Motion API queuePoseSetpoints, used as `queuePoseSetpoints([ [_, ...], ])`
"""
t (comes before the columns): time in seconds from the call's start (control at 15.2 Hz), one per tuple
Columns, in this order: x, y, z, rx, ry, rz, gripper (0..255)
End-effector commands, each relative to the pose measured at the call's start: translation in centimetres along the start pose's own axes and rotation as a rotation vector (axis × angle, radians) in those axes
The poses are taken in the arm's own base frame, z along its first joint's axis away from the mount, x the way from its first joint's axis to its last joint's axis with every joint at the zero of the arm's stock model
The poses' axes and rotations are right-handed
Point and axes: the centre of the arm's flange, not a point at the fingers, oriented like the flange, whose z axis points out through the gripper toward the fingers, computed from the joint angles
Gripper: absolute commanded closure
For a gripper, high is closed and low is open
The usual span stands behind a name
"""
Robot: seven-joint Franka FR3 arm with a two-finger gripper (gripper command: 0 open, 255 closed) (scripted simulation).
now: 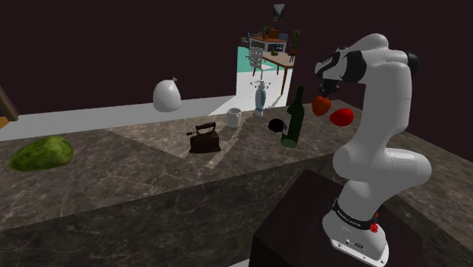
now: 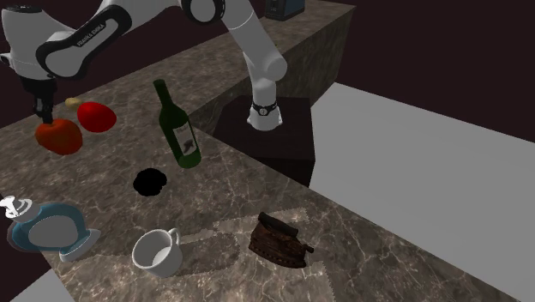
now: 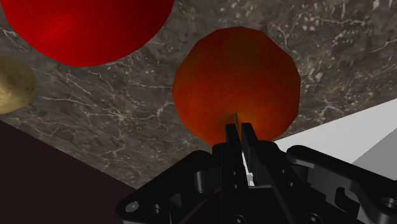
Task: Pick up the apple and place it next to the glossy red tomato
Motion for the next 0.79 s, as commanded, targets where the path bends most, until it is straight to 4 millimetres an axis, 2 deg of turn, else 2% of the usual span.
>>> queuePoseSetpoints([
  [0.0,-0.13,-0.03,0.34,0.0,0.001,0.0,255],
  [0.46,-0.13,-0.03,0.34,0.0,0.001,0.0,255],
  [0.53,-0.13,-0.04,0.35,0.0,0.001,0.0,0],
  [0.73,-0.13,-0.04,0.36,0.0,0.001,0.0,0],
])
